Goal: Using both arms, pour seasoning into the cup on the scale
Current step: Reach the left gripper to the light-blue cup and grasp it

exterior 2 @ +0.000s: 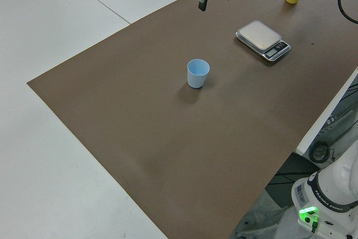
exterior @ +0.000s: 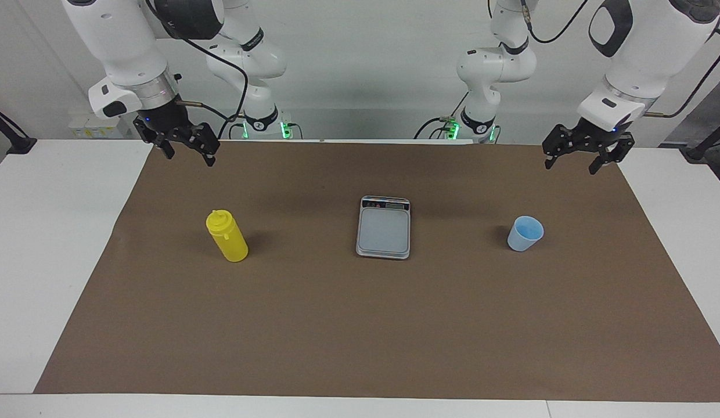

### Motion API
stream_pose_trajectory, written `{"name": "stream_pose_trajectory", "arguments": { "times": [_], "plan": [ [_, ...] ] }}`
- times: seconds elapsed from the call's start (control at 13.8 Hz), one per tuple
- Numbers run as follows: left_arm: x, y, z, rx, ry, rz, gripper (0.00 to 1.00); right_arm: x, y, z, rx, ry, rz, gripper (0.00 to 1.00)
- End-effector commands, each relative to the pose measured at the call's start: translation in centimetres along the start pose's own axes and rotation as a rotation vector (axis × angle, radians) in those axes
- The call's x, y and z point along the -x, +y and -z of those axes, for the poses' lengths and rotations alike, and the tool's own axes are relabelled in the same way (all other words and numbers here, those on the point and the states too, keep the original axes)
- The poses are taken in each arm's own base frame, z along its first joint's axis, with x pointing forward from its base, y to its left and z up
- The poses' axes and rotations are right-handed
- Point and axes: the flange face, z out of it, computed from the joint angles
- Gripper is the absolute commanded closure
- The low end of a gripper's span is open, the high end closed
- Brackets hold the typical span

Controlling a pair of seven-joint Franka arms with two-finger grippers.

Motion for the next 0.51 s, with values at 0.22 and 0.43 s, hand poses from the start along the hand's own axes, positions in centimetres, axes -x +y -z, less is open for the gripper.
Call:
{"name": "stream_pose_trajectory", "arguments": {
  "times": [0.22, 0.43],
  "plan": [
    [2.4, -3.5, -7.6, 0.009, 0.001, 0.141, 0.00, 0.5, -0.4, 0.4, 0.008, 0.015, 0.070, 0.00],
    [2.8, -3.4, -13.0, 0.007, 0.013, 0.215, 0.00, 0.5, 0.3, 0.1, 0.001, 0.004, 0.060, 0.00]
  ]
}}
